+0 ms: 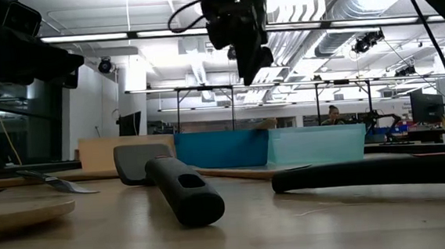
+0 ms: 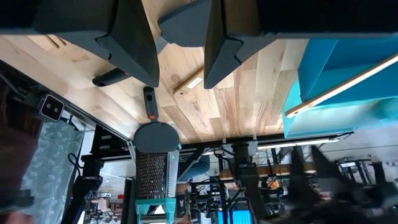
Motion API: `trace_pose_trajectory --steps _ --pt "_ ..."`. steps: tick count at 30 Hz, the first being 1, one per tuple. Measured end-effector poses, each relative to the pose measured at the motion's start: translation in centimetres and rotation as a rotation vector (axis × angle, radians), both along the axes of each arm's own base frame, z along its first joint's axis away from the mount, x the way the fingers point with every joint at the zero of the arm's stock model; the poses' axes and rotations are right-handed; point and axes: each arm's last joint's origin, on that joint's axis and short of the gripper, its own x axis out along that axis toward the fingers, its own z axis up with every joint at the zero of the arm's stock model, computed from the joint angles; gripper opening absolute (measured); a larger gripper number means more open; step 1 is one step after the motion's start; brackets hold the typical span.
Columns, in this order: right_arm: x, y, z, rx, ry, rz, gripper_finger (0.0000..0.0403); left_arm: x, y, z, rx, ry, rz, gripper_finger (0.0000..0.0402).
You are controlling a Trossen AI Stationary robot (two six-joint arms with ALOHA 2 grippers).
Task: Pick & Place Kitchen Items
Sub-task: Put the brown wooden spatula into the blue bin
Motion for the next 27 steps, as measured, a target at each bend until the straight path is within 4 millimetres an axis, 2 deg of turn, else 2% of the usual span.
trace_pose_trajectory --steps 6,12,19,27 --pt "0.8 5.0 -0.7 0.01 0.036 0.104 0.0151 0.0 0.0 0.0 0.0 0.0 0.0 0.0125" --pt "1.5 8.6 -3.4 0.03 0.057 0.113 0.0142 0.0 0.0 0.0 0.0 0.0 0.0 0.0125" --pt "1.8 9.7 -6.6 0.027 0.078 -0.016 0.0136 0.0 0.0 0.0 0.0 0.0 0.0 0.0125" --pt "3.0 10.2 -8.1 -0.073 -0.039 -0.232 0.0136 0.0 0.0 0.0 0.0 0.0 0.0 0.0125"
